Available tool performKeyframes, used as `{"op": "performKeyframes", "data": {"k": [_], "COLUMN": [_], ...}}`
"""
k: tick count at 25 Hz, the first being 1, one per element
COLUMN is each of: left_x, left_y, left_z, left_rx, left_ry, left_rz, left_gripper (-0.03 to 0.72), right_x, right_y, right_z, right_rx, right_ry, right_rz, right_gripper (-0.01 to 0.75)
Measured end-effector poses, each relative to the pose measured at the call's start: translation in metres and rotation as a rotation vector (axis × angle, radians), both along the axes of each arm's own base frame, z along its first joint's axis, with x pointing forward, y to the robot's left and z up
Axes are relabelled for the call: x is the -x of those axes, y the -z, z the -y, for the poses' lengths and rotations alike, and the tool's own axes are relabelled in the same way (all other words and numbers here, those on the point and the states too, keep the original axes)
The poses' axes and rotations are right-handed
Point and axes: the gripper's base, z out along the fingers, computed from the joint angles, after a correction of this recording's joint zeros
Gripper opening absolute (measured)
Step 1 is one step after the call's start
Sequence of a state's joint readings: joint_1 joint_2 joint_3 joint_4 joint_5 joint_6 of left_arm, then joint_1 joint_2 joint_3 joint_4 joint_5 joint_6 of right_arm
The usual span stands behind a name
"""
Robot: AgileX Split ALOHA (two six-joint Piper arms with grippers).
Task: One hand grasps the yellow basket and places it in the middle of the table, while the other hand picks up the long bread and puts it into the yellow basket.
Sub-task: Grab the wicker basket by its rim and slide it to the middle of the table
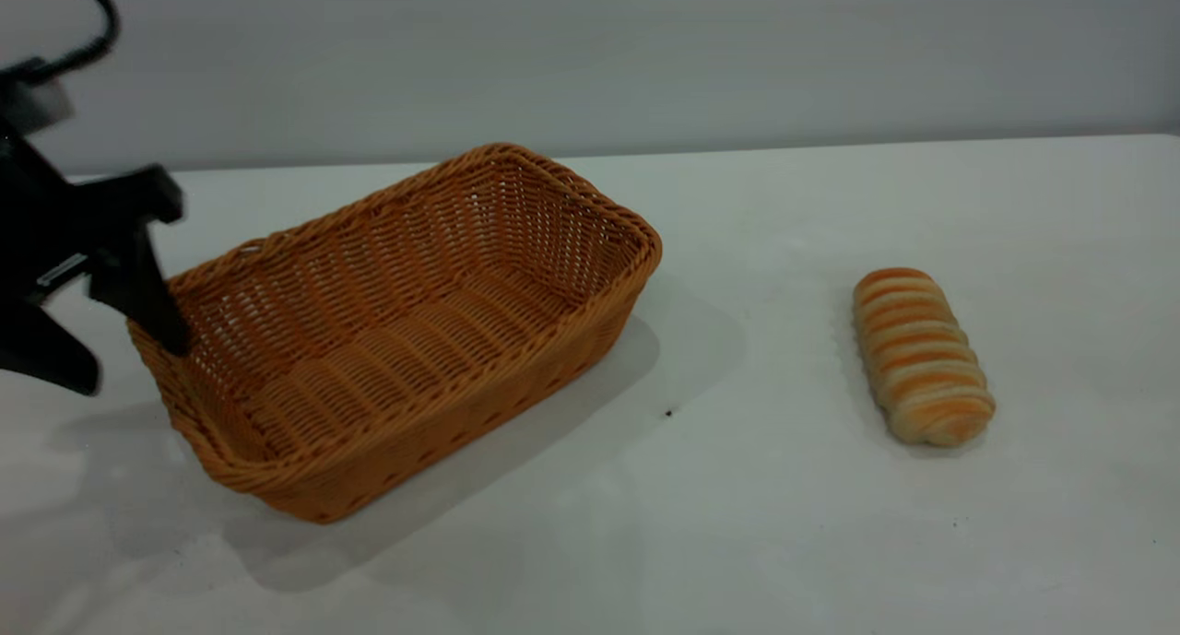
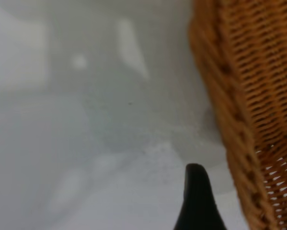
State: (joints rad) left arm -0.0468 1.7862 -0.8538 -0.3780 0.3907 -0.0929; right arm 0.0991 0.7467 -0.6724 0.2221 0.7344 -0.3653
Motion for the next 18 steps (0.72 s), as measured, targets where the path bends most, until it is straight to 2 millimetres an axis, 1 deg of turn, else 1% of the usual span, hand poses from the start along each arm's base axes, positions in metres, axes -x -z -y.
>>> {"op": "performKeyframes", "data": {"k": [6, 12, 14, 15, 16, 18], "left_x": [-0.004, -0.012, -0.014, -0.015, -0.015, -0.015], "left_y": [0.021, 0.048, 0.053, 0.055, 0.057, 0.059], "left_z": [0.003, 0.008, 0.009, 0.009, 0.009, 0.009], "left_rx": [-0.001, 0.002, -0.005, -0.008, -0.010, -0.007], "left_ry": [-0.025, -0.074, -0.074, -0.075, -0.077, -0.088], "left_rz": [-0.048, -0.037, -0.019, -0.013, -0.012, -0.013], "left_gripper": [0.555, 0.547, 0.500, 0.456, 0.397, 0.248], "right_x": [0.000, 0.000, 0.000, 0.000, 0.000, 0.000], "right_y": [0.000, 0.000, 0.000, 0.000, 0.000, 0.000], "right_z": [0.000, 0.000, 0.000, 0.000, 0.000, 0.000], "right_rx": [0.006, 0.006, 0.006, 0.006, 0.006, 0.006], "right_ry": [-0.006, -0.006, -0.006, -0.006, -0.006, -0.006], "right_rz": [0.001, 0.001, 0.001, 0.001, 0.001, 0.001], "right_gripper": [0.415, 0.415, 0.415, 0.415, 0.415, 0.415]}}
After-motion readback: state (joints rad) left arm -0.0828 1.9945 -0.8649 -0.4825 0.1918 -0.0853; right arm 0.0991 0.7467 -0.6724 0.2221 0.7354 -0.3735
